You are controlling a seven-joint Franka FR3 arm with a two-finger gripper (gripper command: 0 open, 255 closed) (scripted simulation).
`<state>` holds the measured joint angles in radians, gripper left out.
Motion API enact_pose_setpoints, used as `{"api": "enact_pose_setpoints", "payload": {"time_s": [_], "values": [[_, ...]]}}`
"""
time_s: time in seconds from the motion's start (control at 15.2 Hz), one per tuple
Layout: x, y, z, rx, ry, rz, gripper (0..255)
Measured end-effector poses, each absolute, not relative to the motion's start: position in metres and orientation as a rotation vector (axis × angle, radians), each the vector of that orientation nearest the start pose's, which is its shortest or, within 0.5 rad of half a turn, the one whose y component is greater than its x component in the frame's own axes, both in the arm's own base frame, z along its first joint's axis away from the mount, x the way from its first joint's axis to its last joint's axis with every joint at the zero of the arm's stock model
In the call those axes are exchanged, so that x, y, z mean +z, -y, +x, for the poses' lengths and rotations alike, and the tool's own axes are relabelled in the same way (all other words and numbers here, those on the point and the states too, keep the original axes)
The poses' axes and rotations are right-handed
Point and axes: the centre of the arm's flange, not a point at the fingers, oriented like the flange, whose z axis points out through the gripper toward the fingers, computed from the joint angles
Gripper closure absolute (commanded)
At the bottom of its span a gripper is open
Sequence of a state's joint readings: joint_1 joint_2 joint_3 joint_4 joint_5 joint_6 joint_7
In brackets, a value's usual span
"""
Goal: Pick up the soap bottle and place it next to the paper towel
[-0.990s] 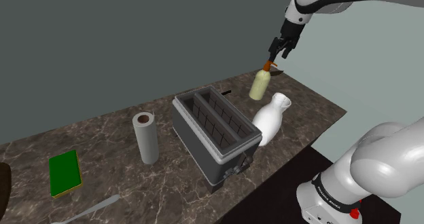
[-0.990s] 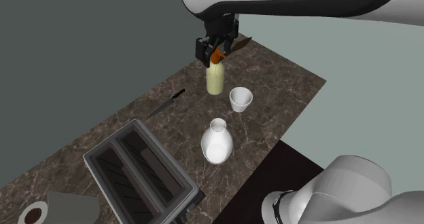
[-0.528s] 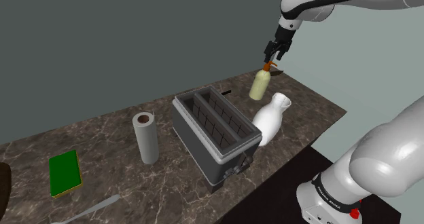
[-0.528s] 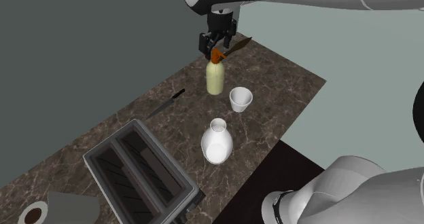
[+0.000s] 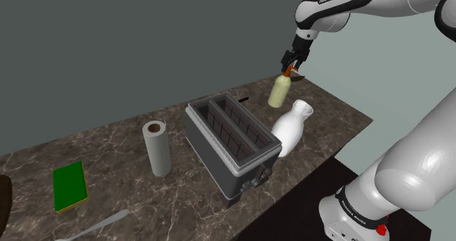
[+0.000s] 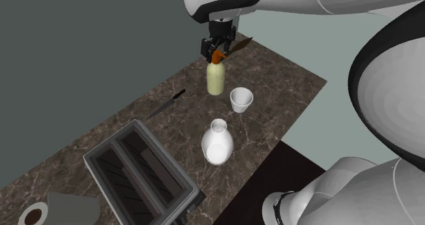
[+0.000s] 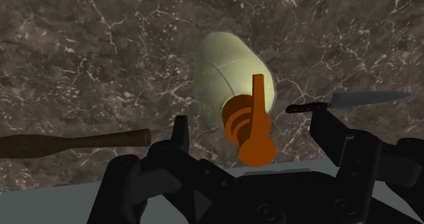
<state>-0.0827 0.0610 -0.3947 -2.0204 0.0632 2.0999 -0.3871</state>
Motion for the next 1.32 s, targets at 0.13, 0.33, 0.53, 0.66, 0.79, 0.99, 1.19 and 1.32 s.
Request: {"api": "enact_pose_setpoints", "payload": {"time_s": [0.13, 0.33, 0.53, 0.66, 0.79, 0.99, 1.19, 1.32], "values": [[0.4146, 0.2549, 0.5056, -0.053, -0.188, -3.117, 0], [0.4109, 0.2548, 0.5059, -0.054, -0.188, -3.117, 0], [0.4105, 0.2548, 0.5061, -0.054, -0.188, -3.117, 0], [0.4105, 0.2548, 0.5061, -0.055, -0.188, -3.117, 255], [0.4109, 0.2548, 0.5062, -0.056, -0.188, -3.117, 255], [0.4110, 0.2548, 0.5060, -0.057, -0.188, -3.117, 255], [0.4110, 0.2548, 0.5060, -0.057, -0.189, -3.117, 255], [0.4131, 0.2547, 0.5059, -0.055, -0.188, -3.117, 255]]}}
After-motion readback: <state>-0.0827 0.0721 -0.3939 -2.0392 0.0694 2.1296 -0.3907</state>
